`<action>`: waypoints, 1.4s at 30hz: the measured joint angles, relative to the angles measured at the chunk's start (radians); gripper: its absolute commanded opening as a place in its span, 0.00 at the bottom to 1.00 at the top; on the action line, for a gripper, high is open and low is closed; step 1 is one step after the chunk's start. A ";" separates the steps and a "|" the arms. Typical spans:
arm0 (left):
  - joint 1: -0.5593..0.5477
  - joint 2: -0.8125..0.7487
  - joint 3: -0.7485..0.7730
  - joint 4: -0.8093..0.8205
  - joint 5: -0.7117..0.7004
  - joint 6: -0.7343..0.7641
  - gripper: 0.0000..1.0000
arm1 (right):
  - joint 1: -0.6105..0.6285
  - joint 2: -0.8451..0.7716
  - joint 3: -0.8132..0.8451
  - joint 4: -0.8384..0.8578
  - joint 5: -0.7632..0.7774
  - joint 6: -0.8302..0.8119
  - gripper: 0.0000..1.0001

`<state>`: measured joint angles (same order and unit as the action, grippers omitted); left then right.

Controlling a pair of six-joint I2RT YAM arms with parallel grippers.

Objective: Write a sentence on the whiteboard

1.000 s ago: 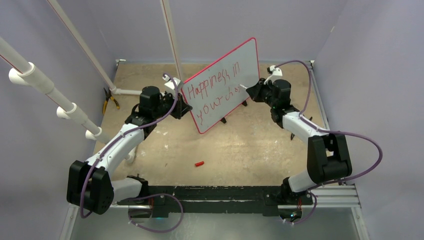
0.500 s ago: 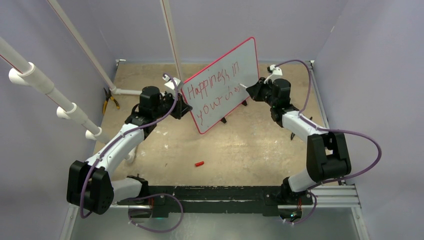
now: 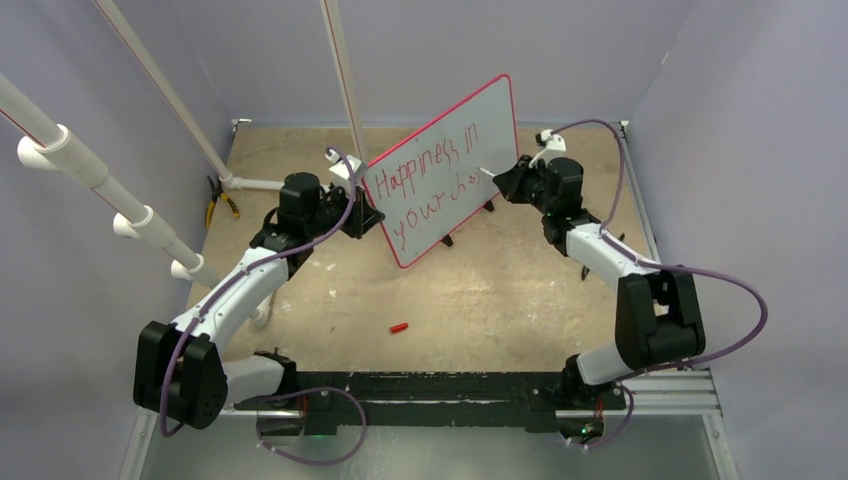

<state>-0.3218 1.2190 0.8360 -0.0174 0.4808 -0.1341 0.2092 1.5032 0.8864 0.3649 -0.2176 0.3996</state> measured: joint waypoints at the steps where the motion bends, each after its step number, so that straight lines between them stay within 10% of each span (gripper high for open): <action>1: 0.000 0.000 0.000 0.000 -0.002 0.000 0.00 | 0.000 -0.014 -0.004 -0.008 0.002 0.000 0.00; 18: -0.002 -0.015 0.000 -0.024 -0.008 0.015 0.00 | -0.081 -0.072 -0.045 -0.016 -0.033 -0.008 0.00; 42: 0.064 -0.071 0.013 -0.233 0.114 0.076 0.02 | -0.097 -0.106 -0.298 0.467 -0.251 0.065 0.00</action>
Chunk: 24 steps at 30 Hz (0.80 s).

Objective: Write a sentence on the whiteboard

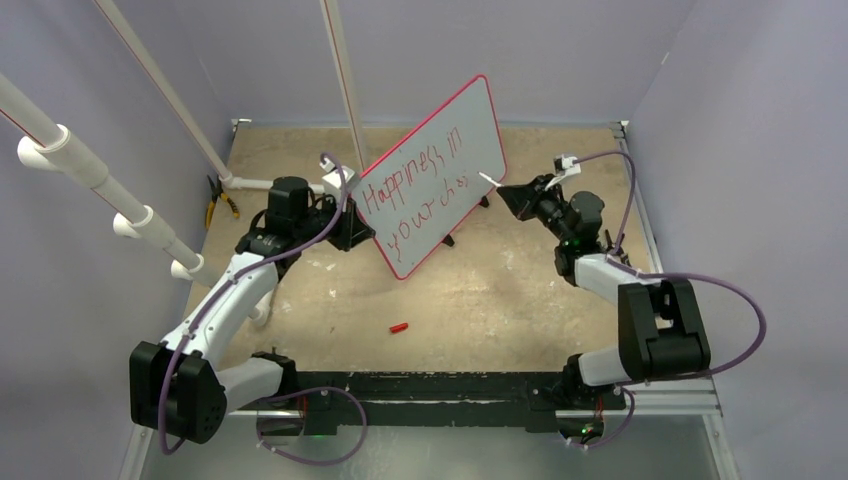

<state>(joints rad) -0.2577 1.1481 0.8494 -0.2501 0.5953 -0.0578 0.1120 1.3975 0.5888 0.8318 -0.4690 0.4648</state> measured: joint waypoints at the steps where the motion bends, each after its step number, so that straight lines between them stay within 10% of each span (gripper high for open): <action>1: 0.001 0.000 0.000 0.000 0.000 -0.001 0.03 | 0.000 0.015 0.000 0.018 -0.004 0.008 0.00; 13: 0.003 -0.001 -0.003 0.032 0.030 -0.009 0.41 | 0.000 0.150 0.005 0.084 -0.017 0.034 0.00; 24: 0.003 -0.002 -0.013 0.077 0.025 -0.029 0.29 | 0.000 0.219 0.069 0.107 -0.013 0.037 0.00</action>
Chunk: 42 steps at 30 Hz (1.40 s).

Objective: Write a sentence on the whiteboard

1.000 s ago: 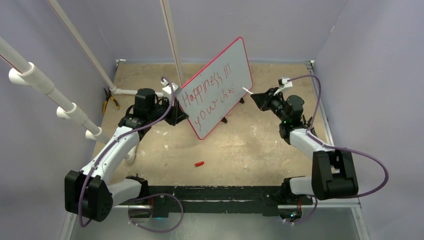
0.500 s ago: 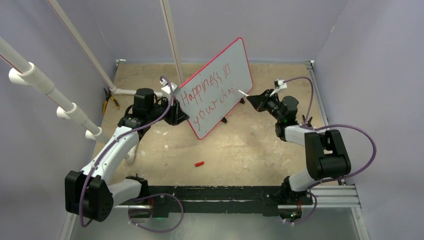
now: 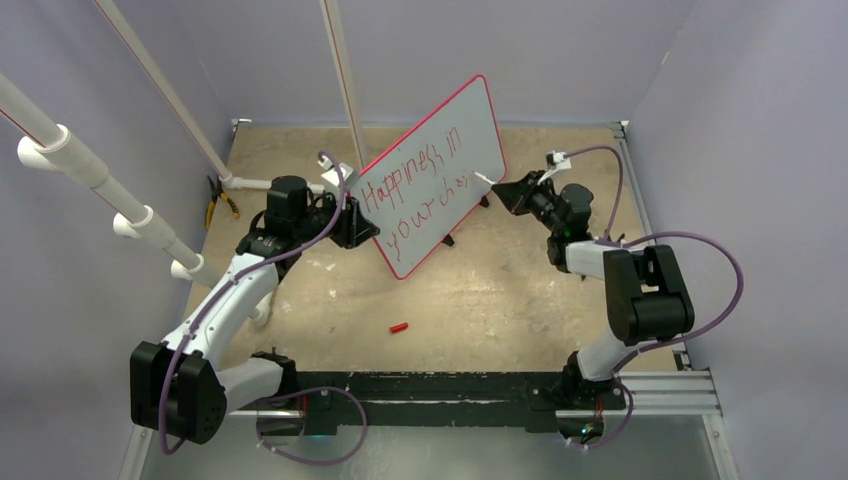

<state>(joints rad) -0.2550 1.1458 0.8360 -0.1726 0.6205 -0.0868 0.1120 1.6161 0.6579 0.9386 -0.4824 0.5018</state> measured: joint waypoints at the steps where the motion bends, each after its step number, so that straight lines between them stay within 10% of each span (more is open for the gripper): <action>1: 0.000 0.000 0.000 0.000 -0.003 -0.001 0.27 | 0.000 0.005 0.006 0.000 0.001 0.000 0.00; 42: 0.000 0.000 0.000 0.011 -0.011 -0.037 0.08 | 0.019 0.118 0.121 -0.082 0.020 -0.074 0.00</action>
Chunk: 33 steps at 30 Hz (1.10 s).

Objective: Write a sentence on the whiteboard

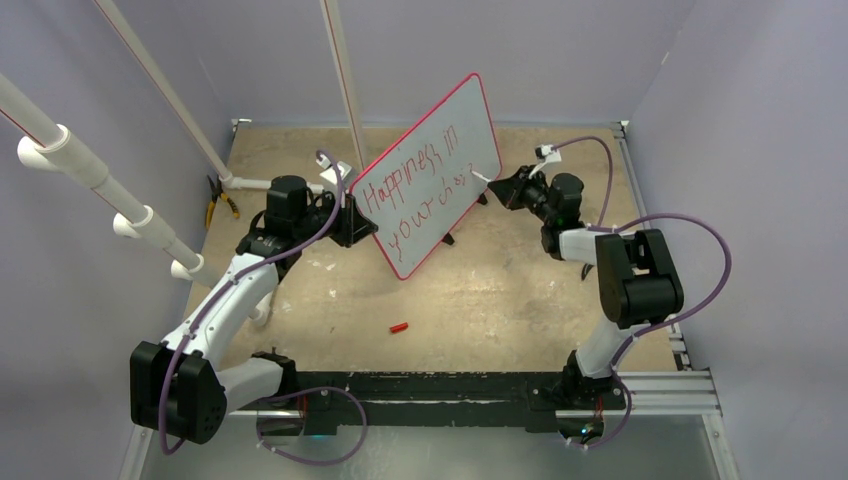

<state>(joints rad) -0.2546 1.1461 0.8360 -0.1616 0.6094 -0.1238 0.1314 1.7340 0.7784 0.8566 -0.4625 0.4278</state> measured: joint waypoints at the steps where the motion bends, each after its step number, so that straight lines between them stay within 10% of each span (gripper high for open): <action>1: 0.000 0.000 0.000 0.000 0.000 0.000 0.07 | 0.002 0.000 0.000 -0.006 0.000 -0.003 0.00; 33: 0.000 0.000 0.000 0.000 -0.001 -0.014 0.00 | 0.015 0.023 0.055 -0.091 0.110 -0.009 0.00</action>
<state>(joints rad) -0.2546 1.1461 0.8360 -0.1616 0.6086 -0.1379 0.1463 1.7569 0.8333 0.7658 -0.3527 0.4187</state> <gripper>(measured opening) 0.093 0.122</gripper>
